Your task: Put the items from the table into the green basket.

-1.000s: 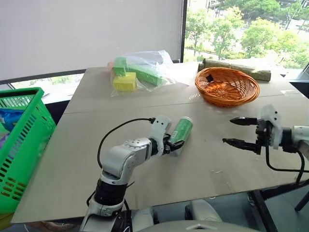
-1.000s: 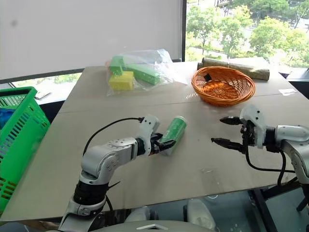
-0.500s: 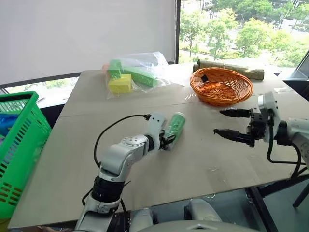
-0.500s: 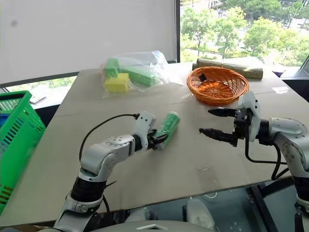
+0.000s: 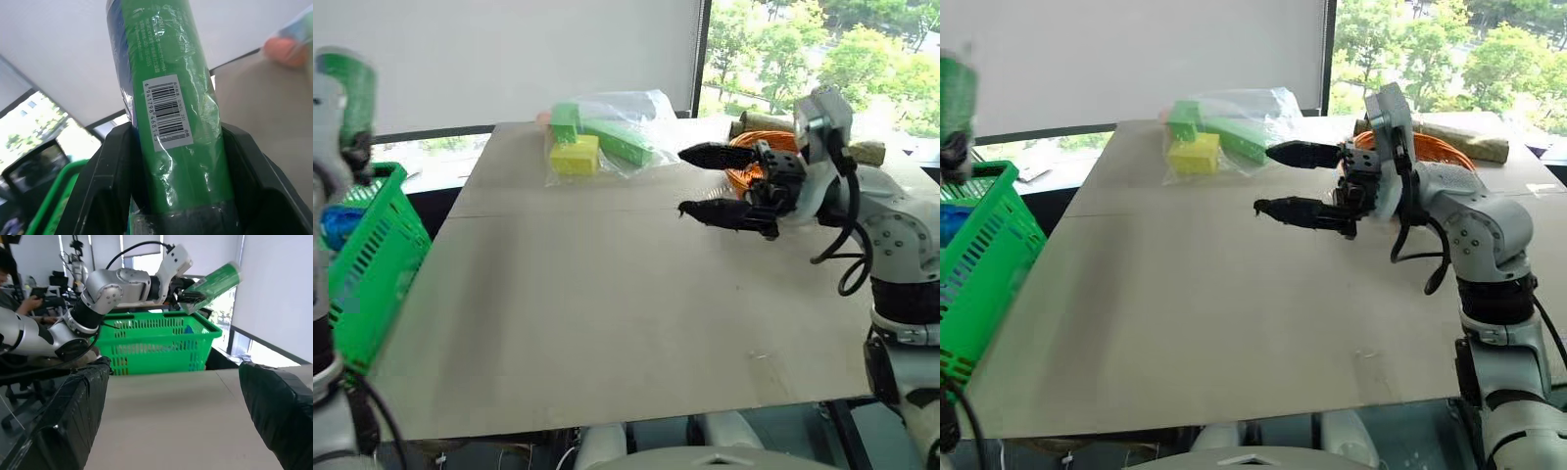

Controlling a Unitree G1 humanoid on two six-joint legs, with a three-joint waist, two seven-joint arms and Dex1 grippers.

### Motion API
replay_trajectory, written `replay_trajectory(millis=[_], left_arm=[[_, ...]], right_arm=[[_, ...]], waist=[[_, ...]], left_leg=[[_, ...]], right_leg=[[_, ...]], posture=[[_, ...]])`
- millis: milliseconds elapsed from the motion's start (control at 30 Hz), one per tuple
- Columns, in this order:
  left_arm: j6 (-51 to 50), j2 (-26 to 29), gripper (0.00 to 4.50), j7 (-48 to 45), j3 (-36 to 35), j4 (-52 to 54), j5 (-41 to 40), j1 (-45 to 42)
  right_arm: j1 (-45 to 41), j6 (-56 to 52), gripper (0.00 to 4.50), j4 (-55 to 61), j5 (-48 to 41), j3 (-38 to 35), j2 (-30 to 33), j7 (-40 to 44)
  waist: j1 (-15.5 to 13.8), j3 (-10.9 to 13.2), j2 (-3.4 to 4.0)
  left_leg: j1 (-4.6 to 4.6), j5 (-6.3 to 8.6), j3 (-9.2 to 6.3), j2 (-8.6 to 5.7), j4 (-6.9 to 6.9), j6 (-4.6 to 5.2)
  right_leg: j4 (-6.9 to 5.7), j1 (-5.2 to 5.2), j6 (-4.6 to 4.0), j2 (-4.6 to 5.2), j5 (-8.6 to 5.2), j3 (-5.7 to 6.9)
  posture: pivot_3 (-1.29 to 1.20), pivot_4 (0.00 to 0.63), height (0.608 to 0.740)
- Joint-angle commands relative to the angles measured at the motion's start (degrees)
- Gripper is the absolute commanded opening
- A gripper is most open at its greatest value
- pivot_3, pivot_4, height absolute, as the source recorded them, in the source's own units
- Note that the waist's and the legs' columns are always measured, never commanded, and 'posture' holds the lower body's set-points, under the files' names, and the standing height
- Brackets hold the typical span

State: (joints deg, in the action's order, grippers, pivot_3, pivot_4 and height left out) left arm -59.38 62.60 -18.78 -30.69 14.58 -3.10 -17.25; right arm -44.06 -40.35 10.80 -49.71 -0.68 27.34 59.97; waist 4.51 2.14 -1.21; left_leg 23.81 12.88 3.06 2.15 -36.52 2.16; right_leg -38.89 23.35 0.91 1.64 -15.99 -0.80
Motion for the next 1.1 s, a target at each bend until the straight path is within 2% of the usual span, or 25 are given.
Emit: replay_trajectory(millis=[33,167,300,367,500,600,667,733,833,933,1000,1100], left_arm=[[3.13,0.91,1.92,-2.75,-10.59,-0.37,4.04,8.48],[7.58,-1.15,1.92,-3.44,-14.55,-2.75,3.95,12.95],[14.45,-3.27,3.83,-1.68,-13.51,-6.95,4.16,12.43],[16.67,-4.19,4.44,-1.51,-12.59,-8.02,3.47,11.39],[20.26,-6.32,4.44,-0.49,-11.22,-9.13,3.12,9.69],[24.7,-11.04,4.44,-3.44,-8.73,-5.78,-2.24,6.34],[24.41,-16.16,4.44,-8.3,-4.71,0.12,-8.47,6.96],[28.67,-20.85,4.44,-12.91,1.09,7.28,-11.99,11.1],[29.34,-31.36,4.44,-11.58,6.06,13.78,-18.32,13.49],[32.74,-36.53,4.44,-10.84,20.95,14.66,-11.37,22.84],[36.34,-39.83,4.44,-10.09,24.72,12.29,-10.26,26.52],[41.38,-41.47,4.44,-9.12,28.86,7.11,-6.5,29.38]], right_arm=[[-1.66,4.63,4.5,-2.04,3.47,-0.78,-0.93,-0.99],[-1.05,5.49,4.5,-2.14,4.67,-0.7,-0.99,-0.47],[-0.06,5.49,4.5,-1.17,5.22,-0.51,-0.61,-0.21],[0.15,5.42,4.5,-0.9,5.4,-0.58,-0.49,-0.2],[0.59,5.02,4.5,-0.51,5.54,-1.12,0.17,-0.41],[2.31,4.8,4.5,-0.55,6.2,-1.41,1.44,-0.53],[5.41,5.23,4.5,-1.52,7.54,-1.62,2.79,-0.6],[9.85,9.81,4.5,-4.22,12.65,-0.49,4.67,0.12],[14.9,16.48,4.5,-9.24,19.57,0.16,5.33,-1.76],[22.85,25.53,4.5,-15.45,27.07,0.94,5.05,-4.12],[26.73,29.9,4.5,-18.1,29.61,0.83,4.3,-5.0],[31.06,32.6,4.5,-20.26,30.74,-0.39,2.55,-6.91]], waist=[[-1.13,-0.05,-0.13],[-3.45,-0.19,-0.37],[-4.27,-0.3,-0.43],[-4.13,-0.44,-0.53],[-3.48,-0.61,-0.33],[-3.29,-0.63,-0.33],[-3.48,-0.68,-0.31],[-3.51,-0.76,-0.32],[-3.38,-0.74,-0.32],[-2.71,-1.0,-0.04],[-2.18,-0.98,0.19],[-1.88,-0.87,0.35]], left_leg=[[0.01,0.01,-0.01,0.01,0.0,0.01],[-0.01,-0.05,-0.13,0.0,-0.02,-0.21],[0.0,-0.1,-0.09,0.06,0.11,-0.71],[0.01,-0.11,0.03,0.06,0.15,-0.72],[0.0,-0.11,0.27,0.06,0.17,-0.71],[0.02,-0.11,0.32,0.12,0.28,-0.71],[0.03,-0.11,0.32,0.13,0.29,-0.7],[0.03,-0.11,0.35,0.12,0.29,-0.69],[0.03,-0.2,0.57,0.08,0.23,-0.43],[-0.12,-0.23,0.67,0.11,0.13,-0.31],[-0.36,-0.19,0.74,0.12,0.13,-0.23],[-0.44,-0.2,0.75,0.35,0.03,-0.2]], right_leg=[[-0.03,0.02,0.0,0.02,0.0,0.06],[-0.06,0.03,-0.1,0.25,0.05,0.34],[-0.07,-0.03,-0.45,0.7,-0.03,0.8],[-0.08,-0.04,-0.47,0.87,-0.02,0.86],[-0.07,-0.02,-0.43,1.23,0.01,1.16],[-0.04,0.02,-0.23,1.26,0.12,1.35],[-0.02,0.02,-0.23,1.26,0.12,1.41],[-0.02,0.0,-0.23,1.29,0.12,1.41],[0.05,-0.02,-0.21,1.41,0.14,1.4],[-0.05,-0.15,-0.19,1.31,0.15,1.38],[-0.03,-0.38,-0.17,1.23,0.12,1.32],[-0.09,-0.38,-0.21,0.71,0.12,1.25]], posture=[[0.02,0.0,0.74],[0.01,0.0,0.74],[0.0,0.0,0.74],[0.0,0.0,0.74],[-0.01,0.0,0.74],[-0.02,0.0,0.74],[-0.02,0.0,0.74],[-0.03,0.0,0.74],[-0.04,0.0,0.74],[-0.05,0.0,0.74],[-0.07,0.0,0.74],[-0.08,0.0,0.74]])
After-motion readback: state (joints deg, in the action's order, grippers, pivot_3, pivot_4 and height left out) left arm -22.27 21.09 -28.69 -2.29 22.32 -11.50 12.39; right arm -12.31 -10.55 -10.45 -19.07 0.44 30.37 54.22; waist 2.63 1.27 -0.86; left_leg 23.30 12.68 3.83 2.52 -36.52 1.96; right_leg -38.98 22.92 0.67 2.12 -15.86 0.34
